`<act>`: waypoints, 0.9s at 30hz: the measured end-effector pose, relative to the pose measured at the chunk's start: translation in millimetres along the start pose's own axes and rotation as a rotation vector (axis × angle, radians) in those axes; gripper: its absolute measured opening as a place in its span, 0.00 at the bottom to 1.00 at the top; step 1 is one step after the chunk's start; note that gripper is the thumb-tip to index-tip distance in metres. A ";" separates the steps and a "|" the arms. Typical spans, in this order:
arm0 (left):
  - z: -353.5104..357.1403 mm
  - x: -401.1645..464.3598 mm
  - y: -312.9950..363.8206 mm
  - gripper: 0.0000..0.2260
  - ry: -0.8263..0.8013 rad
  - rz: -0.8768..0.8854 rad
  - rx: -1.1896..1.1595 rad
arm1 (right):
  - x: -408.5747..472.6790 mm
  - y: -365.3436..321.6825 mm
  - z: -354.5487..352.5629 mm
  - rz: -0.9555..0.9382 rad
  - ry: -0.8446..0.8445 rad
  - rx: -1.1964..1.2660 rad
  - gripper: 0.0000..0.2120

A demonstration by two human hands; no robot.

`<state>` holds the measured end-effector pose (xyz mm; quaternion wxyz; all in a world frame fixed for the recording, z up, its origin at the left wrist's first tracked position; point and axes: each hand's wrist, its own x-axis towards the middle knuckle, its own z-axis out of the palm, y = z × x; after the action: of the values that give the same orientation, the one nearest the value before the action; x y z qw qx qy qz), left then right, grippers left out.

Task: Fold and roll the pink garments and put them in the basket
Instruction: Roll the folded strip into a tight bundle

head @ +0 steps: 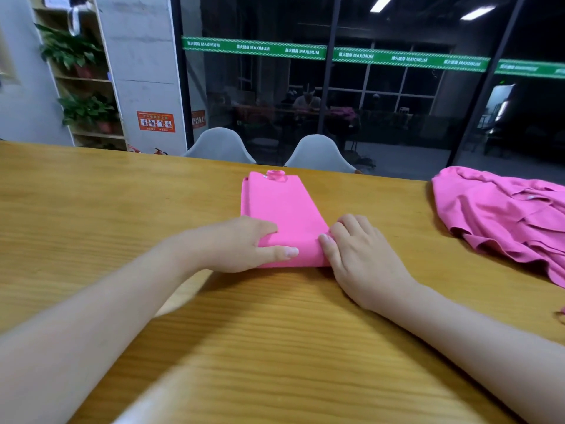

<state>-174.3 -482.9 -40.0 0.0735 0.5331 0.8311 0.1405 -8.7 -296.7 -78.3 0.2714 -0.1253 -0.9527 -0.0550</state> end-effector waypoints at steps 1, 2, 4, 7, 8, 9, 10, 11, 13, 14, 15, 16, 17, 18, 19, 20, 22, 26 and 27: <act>-0.3 0.2 0.1 0.29 0.005 -0.006 0.023 | 3.0 0.4 0.8 0.000 -0.018 0.007 0.26; 0.0 -0.2 0.6 0.32 0.028 -0.007 0.081 | 7.3 2.1 2.2 0.003 -0.040 0.025 0.27; 3.5 -2.5 1.1 0.33 0.147 0.039 0.265 | 19.0 3.5 3.5 0.027 -0.106 0.089 0.26; 11.4 -6.4 1.6 0.31 0.437 0.236 0.568 | 36.7 4.3 1.3 0.046 -0.207 0.229 0.26; 13.4 -6.7 1.5 0.29 0.463 0.257 0.574 | 39.6 4.1 -0.6 0.059 -0.237 0.261 0.26; 14.0 -6.6 0.6 0.27 0.448 0.249 0.537 | 39.7 4.4 -1.2 0.070 -0.256 0.273 0.26; 13.6 -5.4 -1.1 0.26 0.404 0.219 0.467 | 38.2 5.2 -0.7 0.072 -0.241 0.250 0.25; 12.9 -3.8 -2.9 0.26 0.347 0.177 0.381 | 34.6 5.9 1.3 0.053 -0.169 0.178 0.22; 11.6 1.5 -7.4 0.26 0.266 0.103 0.190 | 21.7 5.1 5.1 -0.002 -0.024 0.013 0.17; 10.6 5.1 -10.1 0.26 0.241 0.079 0.108 | 17.6 5.0 5.2 -0.005 -0.028 -0.028 0.18; 9.4 8.6 -11.6 0.27 0.215 0.062 0.050 | 16.1 4.8 4.7 -0.003 -0.032 -0.054 0.21; 9.2 11.2 -13.2 0.28 0.191 0.050 0.004 | 16.7 4.3 3.1 0.011 -0.036 -0.060 0.24; 8.7 11.5 -12.9 0.28 0.168 0.046 -0.038 | 18.8 3.5 1.5 0.004 -0.021 -0.062 0.26; 8.0 9.9 -11.7 0.28 0.142 0.040 -0.081 | 21.4 1.6 -1.4 0.005 -0.020 -0.031 0.26; 7.0 6.0 -8.5 0.28 0.113 0.036 -0.120 | 23.1 1.1 -3.7 -0.012 -0.003 0.002 0.27; 6.3 1.8 -5.7 0.28 0.088 0.035 -0.134 | 23.2 -0.1 -6.8 -0.024 0.006 0.053 0.28; 5.9 -7.2 -1.1 0.29 0.056 0.028 -0.048 | 18.7 -1.1 -11.3 -0.051 -0.007 0.138 0.28; 12.3 -21.2 -0.7 0.31 0.319 0.204 0.387 | 17.1 -2.4 -14.3 -0.016 -0.106 0.258 0.29; 15.3 -21.6 -0.8 0.31 0.412 0.287 0.487 | 20.4 -1.1 -14.3 0.028 -0.165 0.305 0.28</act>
<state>-161.7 -500.4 -55.4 -0.2455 0.6068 0.7542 0.0518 -18.5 -295.9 -55.4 0.2090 -0.1001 -0.9672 0.1042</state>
